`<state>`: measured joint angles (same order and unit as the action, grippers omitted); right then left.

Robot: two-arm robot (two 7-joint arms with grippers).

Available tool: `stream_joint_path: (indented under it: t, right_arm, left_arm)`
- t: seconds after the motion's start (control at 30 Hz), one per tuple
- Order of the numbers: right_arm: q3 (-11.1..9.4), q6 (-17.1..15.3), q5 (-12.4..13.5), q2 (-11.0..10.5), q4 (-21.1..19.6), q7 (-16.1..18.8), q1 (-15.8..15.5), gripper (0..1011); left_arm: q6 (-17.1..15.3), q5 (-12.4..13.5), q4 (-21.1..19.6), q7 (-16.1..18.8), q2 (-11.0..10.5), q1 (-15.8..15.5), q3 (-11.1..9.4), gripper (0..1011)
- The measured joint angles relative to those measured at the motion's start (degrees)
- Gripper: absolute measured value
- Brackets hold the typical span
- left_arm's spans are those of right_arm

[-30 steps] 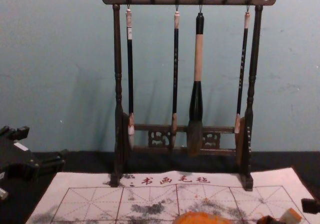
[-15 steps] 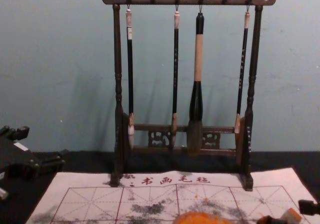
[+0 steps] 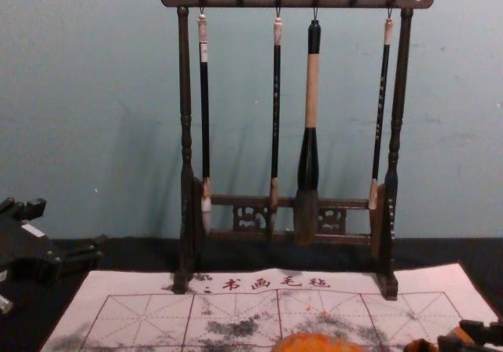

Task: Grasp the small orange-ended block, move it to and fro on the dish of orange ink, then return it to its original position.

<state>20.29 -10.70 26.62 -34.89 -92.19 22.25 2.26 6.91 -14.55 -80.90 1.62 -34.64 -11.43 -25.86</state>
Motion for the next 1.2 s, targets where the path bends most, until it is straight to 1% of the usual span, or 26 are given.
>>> stream_joint_path:
  t: [0.07,0.1,0.13,0.17,0.2,0.27,0.3,0.33,1.07,1.2]
  right_arm:
    - [0.0,0.0,0.0,0.0,0.0,0.0,0.0,342]
    - [0.0,0.0,0.0,0.0,0.0,0.0,0.0,278]
    - [0.0,0.0,0.0,0.0,0.0,0.0,0.0,256]
    - [0.0,0.0,0.0,0.0,0.0,0.0,0.0,201]
    - [0.0,0.0,0.0,0.0,0.0,0.0,0.0,201]
    - [0.0,0.0,0.0,0.0,0.0,0.0,0.0,144]
    - [0.0,0.0,0.0,0.0,0.0,0.0,0.0,96]
    - [0.0,0.0,0.0,0.0,0.0,0.0,0.0,84]
    - [0.0,0.0,0.0,0.0,0.0,0.0,0.0,79]
    - [-0.4,0.0,-0.1,0.4,0.0,-0.1,-0.2,79]
  left_arm:
    - [0.0,0.0,0.0,0.0,0.0,0.0,0.0,1002]
    - [0.0,0.0,0.0,0.0,0.0,0.0,0.0,1001]
    - [0.0,0.0,0.0,0.0,0.0,0.0,0.0,1001]
    - [0.0,0.0,0.0,0.0,0.0,0.0,0.0,1002]
    - [0.0,0.0,0.0,0.0,0.0,0.0,0.0,1001]
    - [0.0,0.0,0.0,0.0,0.0,0.0,0.0,1001]
    - [0.0,0.0,0.0,0.0,0.0,0.0,0.0,1001]
    - [0.0,0.0,0.0,0.0,0.0,0.0,0.0,1001]
    - [0.0,0.0,0.0,0.0,0.0,0.0,0.0,1001]
    - [0.0,0.0,0.0,0.0,0.0,0.0,0.0,1001]
